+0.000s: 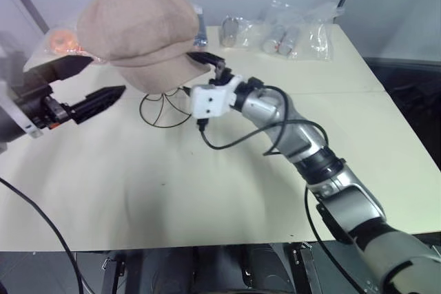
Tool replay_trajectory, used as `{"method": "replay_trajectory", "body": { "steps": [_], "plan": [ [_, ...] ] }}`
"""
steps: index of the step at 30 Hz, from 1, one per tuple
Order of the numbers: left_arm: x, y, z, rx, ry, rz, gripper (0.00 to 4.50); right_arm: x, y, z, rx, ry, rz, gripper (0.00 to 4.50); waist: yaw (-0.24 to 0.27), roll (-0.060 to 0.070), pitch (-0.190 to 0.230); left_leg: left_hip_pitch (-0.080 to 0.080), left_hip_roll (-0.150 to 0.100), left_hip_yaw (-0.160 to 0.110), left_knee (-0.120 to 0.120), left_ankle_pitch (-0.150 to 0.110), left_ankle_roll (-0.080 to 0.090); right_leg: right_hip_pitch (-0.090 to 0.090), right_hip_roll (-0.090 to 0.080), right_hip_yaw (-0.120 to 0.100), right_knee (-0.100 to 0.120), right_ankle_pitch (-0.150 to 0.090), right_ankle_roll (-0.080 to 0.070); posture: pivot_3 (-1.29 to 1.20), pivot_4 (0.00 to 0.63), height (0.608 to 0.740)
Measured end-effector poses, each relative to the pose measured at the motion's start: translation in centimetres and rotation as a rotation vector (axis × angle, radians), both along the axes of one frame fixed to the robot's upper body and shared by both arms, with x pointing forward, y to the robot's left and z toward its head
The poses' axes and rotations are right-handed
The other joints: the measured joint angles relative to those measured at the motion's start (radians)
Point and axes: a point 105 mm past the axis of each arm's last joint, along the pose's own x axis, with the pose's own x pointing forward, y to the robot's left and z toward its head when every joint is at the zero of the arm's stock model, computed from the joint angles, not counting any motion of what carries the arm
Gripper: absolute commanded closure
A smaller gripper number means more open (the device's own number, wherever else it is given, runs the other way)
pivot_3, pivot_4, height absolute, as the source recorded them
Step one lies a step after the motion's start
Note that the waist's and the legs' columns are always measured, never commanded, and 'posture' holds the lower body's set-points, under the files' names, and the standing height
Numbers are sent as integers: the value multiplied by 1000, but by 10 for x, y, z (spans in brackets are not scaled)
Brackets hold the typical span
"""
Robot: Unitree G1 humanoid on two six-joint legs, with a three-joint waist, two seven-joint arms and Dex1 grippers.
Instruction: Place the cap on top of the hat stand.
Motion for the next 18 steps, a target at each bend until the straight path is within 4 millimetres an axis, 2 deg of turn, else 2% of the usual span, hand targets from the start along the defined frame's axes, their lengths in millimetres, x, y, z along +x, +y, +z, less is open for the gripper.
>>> {"method": "replay_trajectory", "body": {
  "steps": [3, 6, 8, 11, 14, 18],
  "plan": [
    [-2, -17, -3, 95, -23, -59, 0, -4, -34, -5, -32, 38, -22, 513, -1, 0, 0, 0, 0, 0, 0, 0, 0, 0, 0, 0, 0, 0, 0, 0, 150, 740],
    [-1, -34, -10, 263, -79, -90, 0, -13, -63, -7, -51, 115, -24, 513, -3, 0, 0, 0, 0, 3, 0, 0, 0, 1, 1, 0, 0, 0, 0, 0, 150, 740],
    [1, -42, -17, 381, -127, -92, 0, -16, -82, -7, -20, 220, -42, 2, -5, 0, 1, 1, 0, 3, 0, 0, 0, 1, 1, 0, 0, 0, 0, 0, 150, 740],
    [14, -52, -28, 616, -273, -49, 0, -23, -108, 2, 123, 509, -55, 2, -1, 2, 2, 1, 1, 3, 0, 0, 1, 1, 2, 0, 0, 0, 0, 0, 150, 740],
    [36, -69, -26, 645, -450, 24, 0, -42, -124, 23, 250, 774, 8, 2, 13, 3, 2, 0, 1, 3, 2, -1, 1, 3, 2, 0, 0, 0, 0, 0, 150, 740],
    [59, -86, -30, 714, -591, 82, 0, -64, -124, 70, 376, 905, 132, 2, 23, 2, 3, 0, 1, 3, 3, -1, 2, 2, 3, 0, 0, 0, 0, 0, 150, 740]
  ]
}}
